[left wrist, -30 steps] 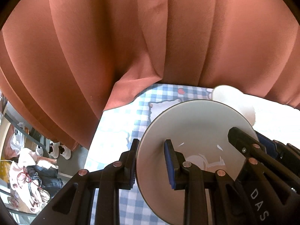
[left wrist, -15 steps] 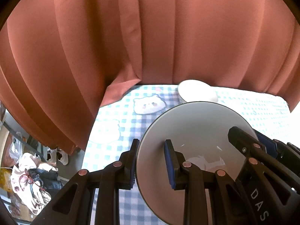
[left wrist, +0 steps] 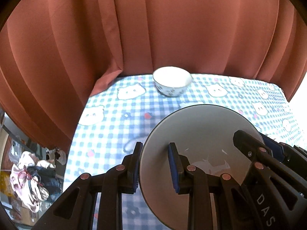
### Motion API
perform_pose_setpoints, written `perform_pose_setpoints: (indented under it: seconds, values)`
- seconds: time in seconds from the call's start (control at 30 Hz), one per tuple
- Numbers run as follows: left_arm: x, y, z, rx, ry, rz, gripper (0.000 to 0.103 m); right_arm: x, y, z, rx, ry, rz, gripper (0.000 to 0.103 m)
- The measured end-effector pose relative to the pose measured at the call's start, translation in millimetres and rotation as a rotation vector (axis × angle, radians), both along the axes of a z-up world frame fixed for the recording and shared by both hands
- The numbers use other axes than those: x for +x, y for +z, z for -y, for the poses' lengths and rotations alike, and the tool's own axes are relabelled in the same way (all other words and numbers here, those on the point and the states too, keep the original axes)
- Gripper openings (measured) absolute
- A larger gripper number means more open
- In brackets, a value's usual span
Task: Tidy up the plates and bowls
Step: 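Lift the held white bowl and carry it toward the plate stack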
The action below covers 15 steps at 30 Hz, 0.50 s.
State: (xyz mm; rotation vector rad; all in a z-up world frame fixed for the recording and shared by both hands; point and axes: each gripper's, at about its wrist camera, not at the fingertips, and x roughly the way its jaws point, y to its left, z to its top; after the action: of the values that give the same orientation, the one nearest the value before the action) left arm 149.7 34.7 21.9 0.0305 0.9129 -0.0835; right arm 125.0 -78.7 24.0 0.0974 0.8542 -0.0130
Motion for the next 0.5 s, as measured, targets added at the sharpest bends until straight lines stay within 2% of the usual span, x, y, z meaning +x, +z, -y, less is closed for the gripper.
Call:
perform_pose_setpoints:
  seconds: [0.5]
  values:
    - [-41.8, -1.6, 76.9, -0.015, 0.017, 0.007, 0.025, -44.3, -4.8, 84.0, -0.001, 0.034, 0.015, 0.024]
